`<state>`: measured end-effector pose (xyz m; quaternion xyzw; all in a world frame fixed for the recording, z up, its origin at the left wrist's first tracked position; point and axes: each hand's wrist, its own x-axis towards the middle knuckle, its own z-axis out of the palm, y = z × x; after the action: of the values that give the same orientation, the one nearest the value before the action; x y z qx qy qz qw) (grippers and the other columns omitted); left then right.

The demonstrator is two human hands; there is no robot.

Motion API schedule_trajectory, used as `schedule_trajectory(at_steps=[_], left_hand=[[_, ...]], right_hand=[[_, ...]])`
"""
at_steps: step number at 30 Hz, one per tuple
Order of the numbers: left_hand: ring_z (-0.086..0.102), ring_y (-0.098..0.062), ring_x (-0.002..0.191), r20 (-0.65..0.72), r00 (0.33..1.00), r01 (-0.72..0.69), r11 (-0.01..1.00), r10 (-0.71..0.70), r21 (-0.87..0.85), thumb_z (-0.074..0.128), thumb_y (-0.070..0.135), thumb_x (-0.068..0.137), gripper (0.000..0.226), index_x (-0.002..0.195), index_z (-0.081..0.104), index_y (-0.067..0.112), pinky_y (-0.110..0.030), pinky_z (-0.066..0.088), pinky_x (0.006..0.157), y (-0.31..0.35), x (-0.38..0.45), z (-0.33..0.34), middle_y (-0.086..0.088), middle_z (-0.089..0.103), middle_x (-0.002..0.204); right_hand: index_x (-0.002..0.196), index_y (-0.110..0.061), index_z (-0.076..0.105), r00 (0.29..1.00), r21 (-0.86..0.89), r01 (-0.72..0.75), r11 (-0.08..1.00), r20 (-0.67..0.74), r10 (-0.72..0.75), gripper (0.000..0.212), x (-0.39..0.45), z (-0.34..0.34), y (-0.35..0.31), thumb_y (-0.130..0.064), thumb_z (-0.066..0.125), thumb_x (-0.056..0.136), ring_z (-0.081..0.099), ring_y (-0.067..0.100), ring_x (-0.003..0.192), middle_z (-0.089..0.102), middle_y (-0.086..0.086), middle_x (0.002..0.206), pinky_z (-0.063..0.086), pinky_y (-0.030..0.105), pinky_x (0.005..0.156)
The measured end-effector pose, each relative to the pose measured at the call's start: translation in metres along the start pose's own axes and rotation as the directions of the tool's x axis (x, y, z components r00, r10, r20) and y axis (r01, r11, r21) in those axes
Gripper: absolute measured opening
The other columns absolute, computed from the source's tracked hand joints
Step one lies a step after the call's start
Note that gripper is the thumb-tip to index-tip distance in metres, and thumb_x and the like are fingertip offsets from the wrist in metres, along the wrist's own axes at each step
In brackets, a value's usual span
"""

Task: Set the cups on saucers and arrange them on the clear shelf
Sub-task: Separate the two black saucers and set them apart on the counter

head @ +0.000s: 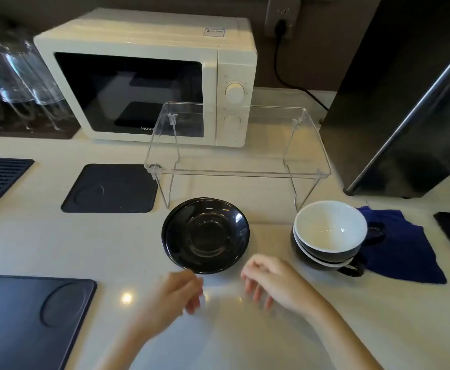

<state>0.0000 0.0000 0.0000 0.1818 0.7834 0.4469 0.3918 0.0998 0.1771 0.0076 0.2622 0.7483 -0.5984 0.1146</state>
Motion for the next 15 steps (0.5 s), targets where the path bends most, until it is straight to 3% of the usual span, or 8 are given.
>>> schedule_trajectory(at_steps=[3, 5, 7, 10, 12, 15], left_hand=[[0.056, -0.013, 0.055, -0.330, 0.937, -0.020, 0.962, 0.113, 0.274, 0.045, 0.029, 0.090, 0.042, 0.054, 0.060, 0.014, -0.019, 0.040, 0.052, -0.003, 0.010, -0.009, 0.002, 0.061, 0.055], [0.057, -0.018, 0.061, -0.427, 0.890, 0.021, 0.920, 0.162, 0.392, 0.042, 0.037, 0.089, 0.048, 0.056, 0.062, 0.009, -0.026, 0.040, 0.056, -0.001, 0.012, -0.010, -0.005, 0.063, 0.061], [0.058, -0.023, 0.063, -0.492, 0.853, 0.068, 0.898, 0.174, 0.435, 0.042, 0.041, 0.088, 0.051, 0.061, 0.063, 0.004, -0.030, 0.040, 0.054, -0.007, 0.015, -0.005, -0.011, 0.065, 0.065], [0.056, -0.020, 0.059, -0.544, 0.830, 0.075, 0.943, 0.121, 0.323, 0.046, 0.043, 0.087, 0.045, 0.054, 0.055, 0.013, -0.030, 0.042, 0.055, -0.012, 0.016, -0.005, -0.006, 0.065, 0.060], [0.054, -0.019, 0.052, -0.541, 0.838, 0.065, 0.973, 0.068, 0.222, 0.048, 0.039, 0.087, 0.044, 0.050, 0.047, 0.016, -0.028, 0.041, 0.053, -0.012, 0.019, -0.007, -0.001, 0.060, 0.048], [0.052, -0.014, 0.042, -0.499, 0.866, 0.072, 0.994, -0.022, 0.080, 0.051, 0.029, 0.085, 0.042, 0.048, 0.051, 0.011, -0.023, 0.041, 0.051, -0.013, 0.024, -0.010, 0.002, 0.054, 0.035]], right_hand=[[0.071, -0.018, 0.051, 0.970, -0.236, 0.017, 0.972, -0.232, -0.074, 0.034, 0.018, -0.006, -0.009, -0.049, 0.043, 0.080, 0.060, 0.025, 0.063, 0.063, 0.004, 0.065, 0.050, 0.036, 0.059], [0.075, -0.020, 0.049, 0.950, -0.298, 0.012, 0.954, -0.296, -0.104, 0.038, 0.025, -0.004, -0.015, -0.057, 0.038, 0.080, 0.060, 0.028, 0.072, 0.060, 0.000, 0.067, 0.049, 0.038, 0.068], [0.090, -0.021, 0.050, 0.931, -0.320, 0.008, 0.948, -0.345, -0.124, 0.033, 0.030, 0.002, -0.014, -0.052, 0.041, 0.085, 0.059, 0.027, 0.080, 0.061, 0.000, 0.076, 0.046, 0.037, 0.071], [0.109, -0.019, 0.046, 0.910, -0.332, 0.043, 0.942, -0.377, -0.174, 0.031, 0.035, 0.008, -0.011, -0.038, 0.050, 0.086, 0.058, 0.024, 0.080, 0.063, 0.005, 0.081, 0.047, 0.037, 0.071], [0.115, -0.016, 0.044, 0.922, -0.262, 0.094, 0.961, -0.341, -0.183, 0.031, 0.038, 0.014, -0.007, -0.029, 0.052, 0.087, 0.056, 0.020, 0.066, 0.059, 0.005, 0.070, 0.047, 0.036, 0.065], [0.118, -0.012, 0.045, 0.922, -0.115, 0.130, 0.985, -0.352, -0.163, 0.033, 0.041, 0.018, -0.004, -0.017, 0.052, 0.086, 0.051, 0.015, 0.051, 0.060, 0.009, 0.067, 0.044, 0.029, 0.055]])
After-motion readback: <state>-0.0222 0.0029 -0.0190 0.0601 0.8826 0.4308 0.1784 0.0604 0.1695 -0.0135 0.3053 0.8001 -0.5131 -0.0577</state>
